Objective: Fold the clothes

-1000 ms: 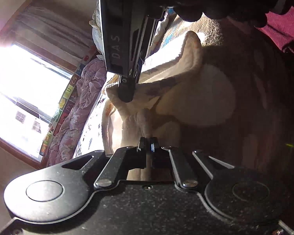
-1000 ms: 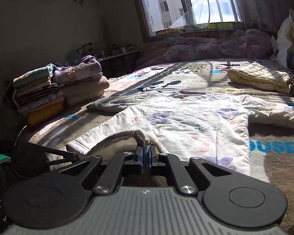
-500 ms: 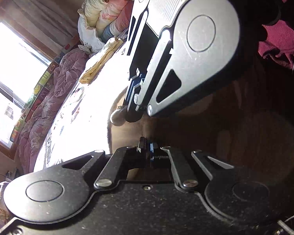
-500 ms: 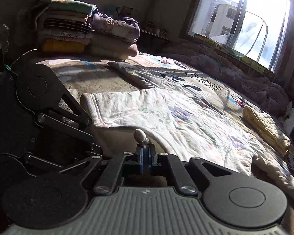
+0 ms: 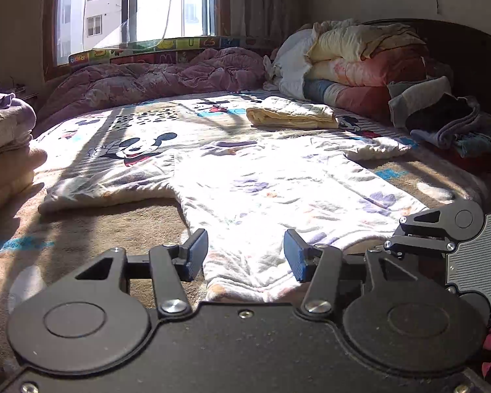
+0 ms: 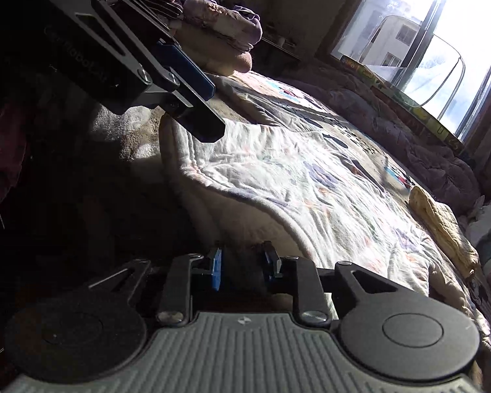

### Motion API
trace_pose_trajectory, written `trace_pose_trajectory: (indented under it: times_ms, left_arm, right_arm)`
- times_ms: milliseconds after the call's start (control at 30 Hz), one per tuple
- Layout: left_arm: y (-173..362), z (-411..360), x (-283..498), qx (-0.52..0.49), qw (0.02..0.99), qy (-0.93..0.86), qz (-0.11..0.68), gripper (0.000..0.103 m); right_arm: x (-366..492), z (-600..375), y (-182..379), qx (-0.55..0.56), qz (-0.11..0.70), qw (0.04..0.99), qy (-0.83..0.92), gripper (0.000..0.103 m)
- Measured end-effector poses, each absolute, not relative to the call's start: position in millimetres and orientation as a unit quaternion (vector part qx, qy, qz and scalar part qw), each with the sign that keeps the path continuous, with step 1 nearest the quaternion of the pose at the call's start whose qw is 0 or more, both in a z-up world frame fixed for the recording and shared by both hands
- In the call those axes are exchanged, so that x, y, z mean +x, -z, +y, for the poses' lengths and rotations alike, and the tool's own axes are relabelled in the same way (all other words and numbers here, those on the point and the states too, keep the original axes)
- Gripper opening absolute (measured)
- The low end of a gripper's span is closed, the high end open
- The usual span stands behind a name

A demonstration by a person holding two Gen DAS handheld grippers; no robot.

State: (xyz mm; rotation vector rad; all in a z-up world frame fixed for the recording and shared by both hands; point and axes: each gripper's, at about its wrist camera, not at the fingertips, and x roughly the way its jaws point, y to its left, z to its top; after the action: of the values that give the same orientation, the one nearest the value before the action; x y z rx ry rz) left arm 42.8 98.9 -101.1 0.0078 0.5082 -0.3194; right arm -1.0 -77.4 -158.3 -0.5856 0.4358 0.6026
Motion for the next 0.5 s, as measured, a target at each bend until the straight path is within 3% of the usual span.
trace_pose_trajectory:
  times_ms: [33,133,200,333,367,400,500]
  left_arm:
    - [104.0,105.1,51.0,-0.031,0.953,0.144,0.266,0.050]
    - [123.0,120.6,66.4,-0.125,0.929,0.126,0.324,0.047]
    - [140.7,134.2,69.1,-0.210,0.902,0.124,0.356,0.007]
    - [179.9,188.4,39.9,-0.535,0.768,0.123,0.330,0.007]
    - [190.1,196.0,37.1,-0.568,0.742,0.114,0.337,0.007]
    - [200.6,197.6,39.0,-0.560,0.738,0.099,0.363,0.012]
    - [189.9,199.6,37.9,-0.527,0.757,0.089,0.375,0.014]
  right_arm:
    - [-1.2,-75.4,161.4,-0.286,0.213,0.887,-0.295,0.043]
    - [-2.8,-68.8,170.5,-0.302,0.216,0.879,-0.298,0.053]
    - [-0.5,-65.9,172.6,-0.300,0.219,0.880,-0.295,0.053]
    - [-1.9,-65.0,173.8,-0.298,0.219,0.882,-0.293,0.053]
    - [-2.3,-65.1,174.4,-0.299,0.218,0.882,-0.293,0.053]
    - [-2.6,-65.2,174.9,-0.300,0.217,0.881,-0.293,0.053]
    - [-5.7,-65.1,175.5,-0.309,0.214,0.880,-0.292,0.053]
